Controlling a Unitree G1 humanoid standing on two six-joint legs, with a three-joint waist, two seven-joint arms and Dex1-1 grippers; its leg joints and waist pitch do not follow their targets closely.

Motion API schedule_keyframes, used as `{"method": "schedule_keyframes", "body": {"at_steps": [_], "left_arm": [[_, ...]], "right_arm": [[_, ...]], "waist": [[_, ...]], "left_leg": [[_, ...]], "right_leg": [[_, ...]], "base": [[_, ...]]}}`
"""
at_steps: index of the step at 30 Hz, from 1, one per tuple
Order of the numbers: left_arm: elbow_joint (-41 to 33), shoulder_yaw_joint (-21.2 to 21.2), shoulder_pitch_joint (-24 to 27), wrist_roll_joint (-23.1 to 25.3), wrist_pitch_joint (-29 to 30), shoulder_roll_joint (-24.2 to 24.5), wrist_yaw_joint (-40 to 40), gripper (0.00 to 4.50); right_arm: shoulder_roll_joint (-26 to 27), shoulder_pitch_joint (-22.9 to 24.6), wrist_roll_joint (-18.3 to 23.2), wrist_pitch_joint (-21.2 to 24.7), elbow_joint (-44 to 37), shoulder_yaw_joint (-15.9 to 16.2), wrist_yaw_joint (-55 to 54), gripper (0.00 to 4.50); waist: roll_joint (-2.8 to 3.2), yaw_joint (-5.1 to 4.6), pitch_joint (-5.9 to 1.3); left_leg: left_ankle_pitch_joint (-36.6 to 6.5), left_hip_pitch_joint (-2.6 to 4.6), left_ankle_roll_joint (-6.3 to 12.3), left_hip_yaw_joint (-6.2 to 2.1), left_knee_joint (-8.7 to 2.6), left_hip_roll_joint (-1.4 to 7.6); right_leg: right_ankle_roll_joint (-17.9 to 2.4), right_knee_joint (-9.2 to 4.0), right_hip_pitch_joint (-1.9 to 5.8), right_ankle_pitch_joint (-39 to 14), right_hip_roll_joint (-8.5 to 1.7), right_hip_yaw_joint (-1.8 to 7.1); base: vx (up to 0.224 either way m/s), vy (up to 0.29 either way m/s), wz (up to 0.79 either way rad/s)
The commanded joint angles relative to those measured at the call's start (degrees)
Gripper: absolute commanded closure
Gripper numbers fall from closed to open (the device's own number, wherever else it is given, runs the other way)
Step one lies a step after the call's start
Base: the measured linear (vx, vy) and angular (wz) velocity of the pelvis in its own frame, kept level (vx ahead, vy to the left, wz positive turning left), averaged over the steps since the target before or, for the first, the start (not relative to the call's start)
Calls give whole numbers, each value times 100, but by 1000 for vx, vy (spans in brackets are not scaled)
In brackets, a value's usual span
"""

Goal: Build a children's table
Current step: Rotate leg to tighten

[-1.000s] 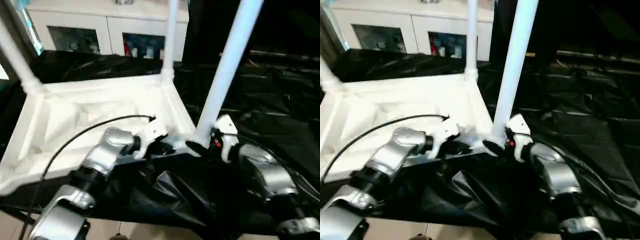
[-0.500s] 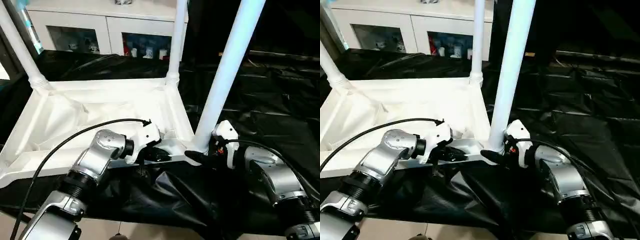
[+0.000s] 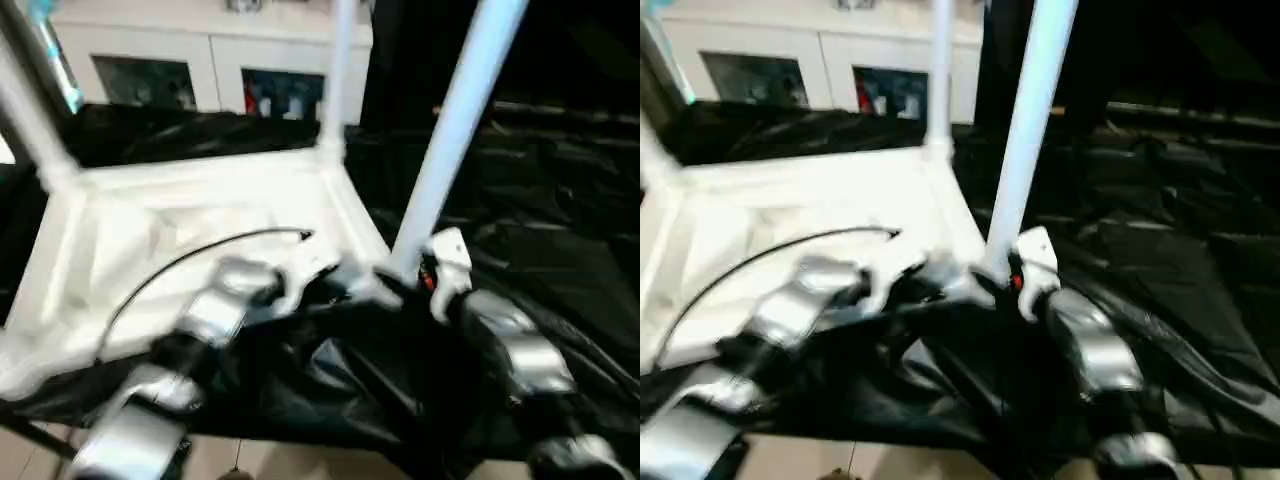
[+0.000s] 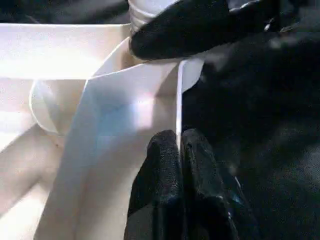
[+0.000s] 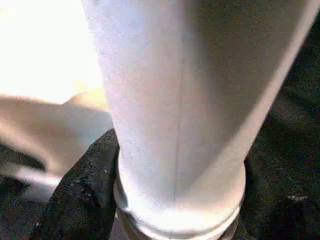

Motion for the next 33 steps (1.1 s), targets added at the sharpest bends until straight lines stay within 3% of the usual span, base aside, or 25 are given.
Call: {"method": "schedule_keyframes", "body": {"at_steps": [1,5,8,9,12,15,24,33], "left_arm": [[219,128,-184,20,133,-248,656,450],[411,67,-375,74,220,-646,1017,450],[572,28,-455,115,22,-737,935,450],[602,28,-465,119,-7,-741,937,450],[551,6,-412,96,-48,-651,798,450],[537,-12,-384,66,-97,-584,680,450],[207,-32,-101,-136,-377,-73,-421,450],[-390,0,245,-489,-453,444,-1493,450]], "right_arm": [[232,-10,-99,217,313,104,-453,178],[637,-283,-199,241,572,207,-867,178],[830,-406,-196,100,683,166,-833,178],[846,-422,-188,81,712,150,-837,122],[826,-449,-79,112,697,95,-742,108],[748,-468,-71,87,696,120,-688,72],[-177,-104,73,168,-86,303,926,72],[-1075,228,236,212,-745,375,2185,72]], "waist": [[-46,-22,-326],[-23,-6,-335],[-45,-8,-319],[-45,-8,-315],[-50,-4,-303],[-45,-12,-309],[-46,-14,-319],[-49,11,-308]], "left_leg": [[-1254,54,-1,52,-364,36],[-1067,44,61,53,-346,26],[-1225,43,89,56,-358,19],[-1271,42,80,55,-362,20],[-1425,46,60,42,-386,39],[-1404,43,57,37,-391,43],[-1121,21,263,51,-355,45],[-1164,30,326,61,-355,71]], "right_leg": [[-1074,-436,192,-829,-182,143],[-1109,-404,212,-428,-170,136],[-1065,-444,214,-641,-180,133],[-1045,-452,213,-731,-183,134],[-990,-469,203,-983,-191,133],[-985,-464,201,-903,-185,133],[-1143,-424,246,-351,-181,127],[-1284,-414,242,-436,-181,130]], "base": [[0,0,0],[0,0,0],[0,0,0],[0,0,0],[0,0,0],[0,0,0],[0,0,0],[0,0,0]]}}
